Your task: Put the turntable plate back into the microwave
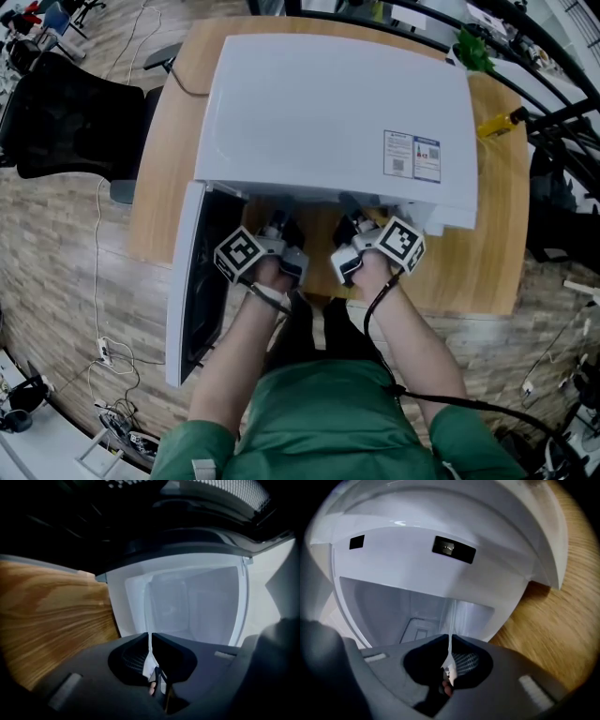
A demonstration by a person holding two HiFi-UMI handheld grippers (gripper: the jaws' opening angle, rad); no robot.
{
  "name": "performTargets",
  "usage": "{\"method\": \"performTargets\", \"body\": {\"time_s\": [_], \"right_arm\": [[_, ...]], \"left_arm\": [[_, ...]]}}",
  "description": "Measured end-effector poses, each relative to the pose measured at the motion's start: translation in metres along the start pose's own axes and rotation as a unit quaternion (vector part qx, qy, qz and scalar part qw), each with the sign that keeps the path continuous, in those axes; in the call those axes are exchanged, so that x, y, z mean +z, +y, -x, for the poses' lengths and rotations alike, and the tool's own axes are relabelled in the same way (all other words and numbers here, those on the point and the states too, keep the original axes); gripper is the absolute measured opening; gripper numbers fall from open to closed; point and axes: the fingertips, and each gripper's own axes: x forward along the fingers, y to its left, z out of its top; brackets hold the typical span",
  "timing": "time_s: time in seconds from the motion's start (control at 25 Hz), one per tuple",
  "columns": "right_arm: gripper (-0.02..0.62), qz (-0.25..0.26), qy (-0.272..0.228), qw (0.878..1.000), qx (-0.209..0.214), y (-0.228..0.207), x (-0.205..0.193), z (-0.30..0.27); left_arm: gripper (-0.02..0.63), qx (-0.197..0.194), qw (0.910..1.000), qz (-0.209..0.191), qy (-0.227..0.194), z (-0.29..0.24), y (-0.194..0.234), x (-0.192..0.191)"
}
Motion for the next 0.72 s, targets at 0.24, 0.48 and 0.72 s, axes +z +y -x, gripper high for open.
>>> {"method": "performTargets", "body": {"time_s": [0.24, 0.48, 0.72], "right_arm": [[0.021, 0.017, 0.001, 1.0, -0.021, -0.0002, 0.0025, -0.0049], [0.025, 0.029, 0.007, 0.999, -0.034, 0.0003, 0.0013, -0.0082], [0.026, 0.038, 0.003, 0.998, -0.047, -0.0041, -0.0007, 0.0004]], "left_arm": [[0.032, 0.011, 0.9999, 0.001, 0.002, -0.006, 0.0025, 0.0023], [0.032, 0.016, 0.9998, -0.005, -0.002, -0.0096, 0.0029, 0.0075], [0.035, 0.013, 0.9998, -0.017, 0.006, -0.0035, 0.0033, 0.0041]]}}
